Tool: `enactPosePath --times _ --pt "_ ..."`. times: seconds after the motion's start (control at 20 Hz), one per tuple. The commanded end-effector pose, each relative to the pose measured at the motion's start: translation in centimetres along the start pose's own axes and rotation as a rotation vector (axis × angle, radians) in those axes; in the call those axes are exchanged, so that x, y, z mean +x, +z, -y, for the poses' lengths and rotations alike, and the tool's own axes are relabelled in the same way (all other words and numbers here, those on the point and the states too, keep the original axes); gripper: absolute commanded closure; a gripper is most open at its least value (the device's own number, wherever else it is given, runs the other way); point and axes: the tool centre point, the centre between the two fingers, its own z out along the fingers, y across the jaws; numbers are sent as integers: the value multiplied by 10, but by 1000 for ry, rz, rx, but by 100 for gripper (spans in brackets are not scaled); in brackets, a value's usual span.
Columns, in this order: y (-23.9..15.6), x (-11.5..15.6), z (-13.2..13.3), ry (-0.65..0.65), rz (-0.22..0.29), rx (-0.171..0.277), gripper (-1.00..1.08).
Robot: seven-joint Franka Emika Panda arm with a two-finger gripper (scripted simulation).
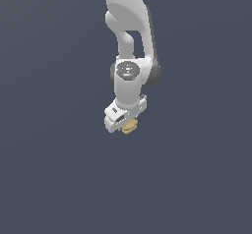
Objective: Pick up the object and move it to a goal position.
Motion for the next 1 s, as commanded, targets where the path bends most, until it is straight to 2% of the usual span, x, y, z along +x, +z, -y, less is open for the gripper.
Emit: enactPosePath --times 0.0,0.5,0.95 --pt "-17 -8 10 0 -1 -1 108" --pt "-70 -30 41 0 0 -1 108" --pt "-87 -36 50 0 -1 0 108"
